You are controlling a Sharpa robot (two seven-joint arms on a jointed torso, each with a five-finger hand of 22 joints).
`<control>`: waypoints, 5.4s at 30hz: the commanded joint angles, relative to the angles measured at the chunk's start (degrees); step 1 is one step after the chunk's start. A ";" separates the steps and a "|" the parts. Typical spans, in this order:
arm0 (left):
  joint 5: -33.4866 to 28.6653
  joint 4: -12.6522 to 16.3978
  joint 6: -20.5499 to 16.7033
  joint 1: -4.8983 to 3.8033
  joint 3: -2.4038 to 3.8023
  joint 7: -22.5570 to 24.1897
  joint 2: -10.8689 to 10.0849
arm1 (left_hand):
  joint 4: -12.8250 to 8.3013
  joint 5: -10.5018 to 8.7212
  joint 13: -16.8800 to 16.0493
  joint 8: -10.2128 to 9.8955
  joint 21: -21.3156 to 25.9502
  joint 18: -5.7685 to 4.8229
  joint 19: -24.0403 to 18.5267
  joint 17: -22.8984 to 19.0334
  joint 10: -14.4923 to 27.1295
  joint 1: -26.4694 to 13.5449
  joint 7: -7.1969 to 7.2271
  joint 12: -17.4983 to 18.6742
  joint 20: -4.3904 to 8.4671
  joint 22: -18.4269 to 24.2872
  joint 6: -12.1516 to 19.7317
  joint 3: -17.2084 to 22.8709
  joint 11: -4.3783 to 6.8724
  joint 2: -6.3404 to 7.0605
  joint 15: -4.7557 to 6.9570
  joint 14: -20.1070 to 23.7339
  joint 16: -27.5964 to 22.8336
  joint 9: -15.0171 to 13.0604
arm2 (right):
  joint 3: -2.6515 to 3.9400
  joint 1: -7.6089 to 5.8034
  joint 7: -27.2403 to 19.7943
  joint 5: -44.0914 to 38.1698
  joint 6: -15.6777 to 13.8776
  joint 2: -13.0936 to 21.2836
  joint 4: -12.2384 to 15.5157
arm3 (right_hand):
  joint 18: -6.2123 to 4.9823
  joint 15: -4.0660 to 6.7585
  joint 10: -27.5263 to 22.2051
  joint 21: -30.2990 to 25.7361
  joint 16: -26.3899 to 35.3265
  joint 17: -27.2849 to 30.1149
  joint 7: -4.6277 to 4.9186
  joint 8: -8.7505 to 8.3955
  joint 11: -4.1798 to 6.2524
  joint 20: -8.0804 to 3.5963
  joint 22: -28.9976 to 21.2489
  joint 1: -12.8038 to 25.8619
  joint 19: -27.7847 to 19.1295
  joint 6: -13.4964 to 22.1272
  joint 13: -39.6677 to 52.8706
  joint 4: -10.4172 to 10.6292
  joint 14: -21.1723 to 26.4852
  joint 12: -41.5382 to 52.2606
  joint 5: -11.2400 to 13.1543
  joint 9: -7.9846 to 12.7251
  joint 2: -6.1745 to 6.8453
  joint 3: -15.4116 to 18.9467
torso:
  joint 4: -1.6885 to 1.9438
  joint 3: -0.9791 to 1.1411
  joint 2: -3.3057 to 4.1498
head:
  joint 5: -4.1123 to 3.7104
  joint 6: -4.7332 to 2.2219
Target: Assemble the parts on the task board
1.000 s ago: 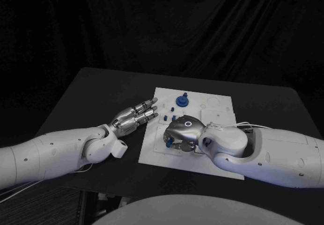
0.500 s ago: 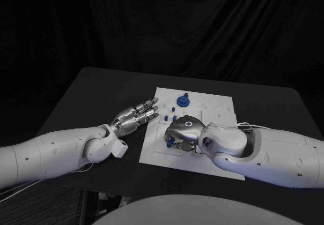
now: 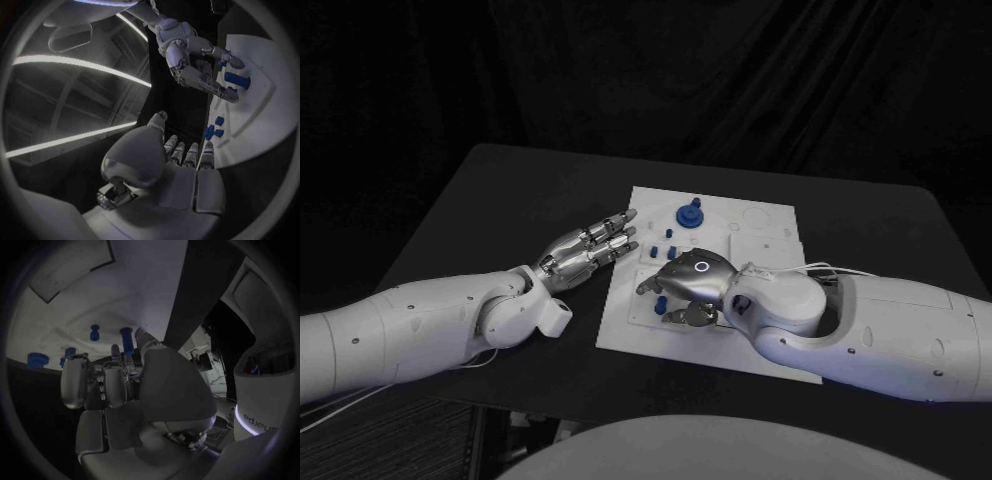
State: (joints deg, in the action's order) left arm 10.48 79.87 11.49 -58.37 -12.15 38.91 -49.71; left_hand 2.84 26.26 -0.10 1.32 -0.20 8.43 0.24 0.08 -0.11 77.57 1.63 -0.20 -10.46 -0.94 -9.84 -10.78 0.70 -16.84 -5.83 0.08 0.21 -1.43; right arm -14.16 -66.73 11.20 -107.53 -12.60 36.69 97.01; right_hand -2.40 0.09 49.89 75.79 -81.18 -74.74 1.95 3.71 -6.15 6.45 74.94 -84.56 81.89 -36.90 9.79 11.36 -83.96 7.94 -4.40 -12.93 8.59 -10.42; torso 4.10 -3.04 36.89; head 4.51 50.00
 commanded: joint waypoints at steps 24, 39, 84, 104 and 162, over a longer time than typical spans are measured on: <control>-0.37 0.71 -1.28 0.13 0.05 8.30 -0.92 | -0.29 0.42 0.04 0.30 0.04 0.78 -0.10 -0.08 -0.05 0.08 -0.39 0.14 0.59 0.32 -0.58 0.91 0.69 0.32 1.15 -0.08 -0.21 -0.15 | 0.02 -12.18 -4.88 33.74 -9.76 25.44 10.69 | -2.12 0.43 8.86 -5.14 3.18 5.07 5.50 5.72 2.82 -0.21 9.18 -7.82 -2.76 -14.86 8.56 1.32 2.87 21.09 -11.98 0.52 -2.52 -1.85 | 0.01 -0.01 -0.01 | -2.49 0.00; -0.36 1.05 -1.40 0.12 0.06 10.07 -0.77 | -0.03 1.22 -0.15 0.66 -0.10 0.76 0.04 -0.08 -0.72 -0.17 -0.51 -0.06 0.39 -0.09 -2.44 0.77 0.59 0.38 0.82 -0.08 -0.21 -0.35 | -0.10 -6.29 9.73 31.77 -2.64 33.30 10.00 | 1.17 2.84 40.11 9.24 -8.82 -15.26 2.17 14.08 6.28 -2.95 13.48 11.66 5.52 -22.38 80.21 5.23 -6.04 82.06 -9.02 -10.55 -2.57 4.75 | -0.37 -0.41 0.10 | -4.47 0.00; -0.36 0.66 0.10 0.14 0.05 7.27 -1.20 | -0.12 1.39 -0.06 0.48 -0.04 0.72 -0.01 -0.08 -0.41 0.07 -0.85 0.04 -0.07 0.13 -1.98 1.07 0.65 0.22 0.39 -0.08 -0.21 -0.25 | -0.09 2.41 19.33 16.51 -4.86 27.96 11.10 | 2.40 4.82 40.11 14.21 -8.82 -15.26 0.27 22.57 7.60 -4.90 15.06 25.99 8.11 -18.56 80.21 5.67 -6.04 82.06 -2.82 -27.34 -0.28 2.66 | -0.32 -0.41 0.17 | -9.00 0.00; -0.36 0.57 1.01 0.21 0.05 5.87 -1.04 | -0.25 1.43 -0.05 0.47 -0.05 0.73 -0.01 -0.08 -0.36 0.23 -1.09 0.05 -0.20 0.11 -1.96 1.27 0.65 0.19 0.25 -0.08 -0.21 -0.25 | -0.06 3.98 25.32 14.36 3.05 24.11 8.14 | 2.32 4.60 40.11 13.94 -8.82 -15.26 0.48 21.62 7.45 -4.66 14.95 32.11 7.94 -18.34 80.21 5.52 -6.04 82.06 -4.06 -29.58 -2.02 1.71 | -0.30 -0.41 0.15 | -8.76 0.00; -0.37 -0.79 2.11 0.95 0.05 4.92 0.12 | -0.54 1.56 -0.02 0.43 -0.03 0.74 -0.02 -0.08 -0.25 0.50 -1.34 0.09 -0.34 0.16 -1.85 1.69 0.50 0.17 0.11 -0.08 -0.21 -0.24 | 0.00 1.06 18.69 52.59 -7.71 20.03 9.45 | 2.21 4.52 40.11 13.61 -8.82 -15.26 0.68 18.76 7.45 -4.65 14.81 24.59 7.72 -16.90 80.21 2.92 -6.04 82.06 -22.43 -34.04 -3.63 -5.98 | -0.33 -0.40 0.17 | -7.95 0.00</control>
State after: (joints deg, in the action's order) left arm 10.46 79.04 12.73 -57.52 -12.15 38.92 -49.73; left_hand 2.44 27.45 -0.21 1.62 -0.20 8.42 0.25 0.05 -0.43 77.57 0.70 -0.20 -10.46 -0.83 -11.57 -9.44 1.41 -16.84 -5.24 0.07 0.21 -1.70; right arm -14.18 -65.81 30.11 -55.47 -21.60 56.82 106.49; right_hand -0.90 4.58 83.92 89.63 -89.83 -74.91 2.73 22.76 1.43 1.95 74.90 -60.61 83.95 -53.50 74.95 16.18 -84.14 89.85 -26.95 -47.05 4.80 -14.20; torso 3.79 -3.45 37.06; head -3.52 50.00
